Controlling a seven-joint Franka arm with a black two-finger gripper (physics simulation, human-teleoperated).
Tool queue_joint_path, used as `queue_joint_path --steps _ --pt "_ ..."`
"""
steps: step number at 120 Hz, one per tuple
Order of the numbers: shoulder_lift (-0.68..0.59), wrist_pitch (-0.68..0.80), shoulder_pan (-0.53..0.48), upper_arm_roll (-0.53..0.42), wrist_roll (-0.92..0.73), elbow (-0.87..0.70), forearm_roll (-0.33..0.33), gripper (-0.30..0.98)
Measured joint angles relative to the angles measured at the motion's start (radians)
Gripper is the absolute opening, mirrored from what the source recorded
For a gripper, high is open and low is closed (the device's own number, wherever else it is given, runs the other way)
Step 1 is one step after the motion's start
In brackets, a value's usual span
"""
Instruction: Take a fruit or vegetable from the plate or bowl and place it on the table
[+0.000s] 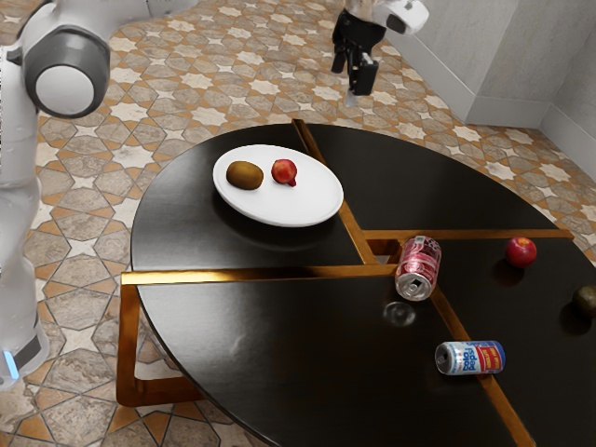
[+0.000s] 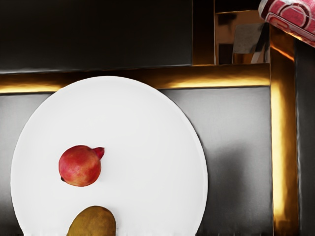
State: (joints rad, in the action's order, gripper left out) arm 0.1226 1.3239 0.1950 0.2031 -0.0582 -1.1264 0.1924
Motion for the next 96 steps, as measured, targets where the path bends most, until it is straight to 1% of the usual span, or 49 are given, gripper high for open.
queue_joint_path --steps 13,26,39,45,58,64,70,81,87,96 --pt "0.004 -0.015 -0.021 -0.002 -0.004 -0.012 -0.033 0.69" --pt "0.005 -0.025 -0.01 -0.008 -0.007 -0.015 -0.055 0.69" --pt "0.014 -0.031 -0.013 -0.007 0.001 -0.033 -0.123 0.69" --pt "0.015 -0.033 -0.015 -0.007 0.008 -0.041 -0.143 0.69" --pt "0.017 -0.047 -0.006 -0.008 0.021 -0.074 -0.164 0.69" --pt "0.013 -0.056 0.011 -0.008 0.027 -0.1 -0.161 0.69" --pt "-0.03 -0.042 0.026 -0.009 0.034 -0.2 -0.149 0.69" --pt "-0.195 0.029 0.019 -0.021 0.045 -0.485 -0.135 0.69" --pt "-0.276 0.067 -0.035 -0.037 0.053 -0.606 -0.131 0.68" --pt "-0.347 0.112 -0.116 -0.046 0.063 -0.706 -0.118 0.69"
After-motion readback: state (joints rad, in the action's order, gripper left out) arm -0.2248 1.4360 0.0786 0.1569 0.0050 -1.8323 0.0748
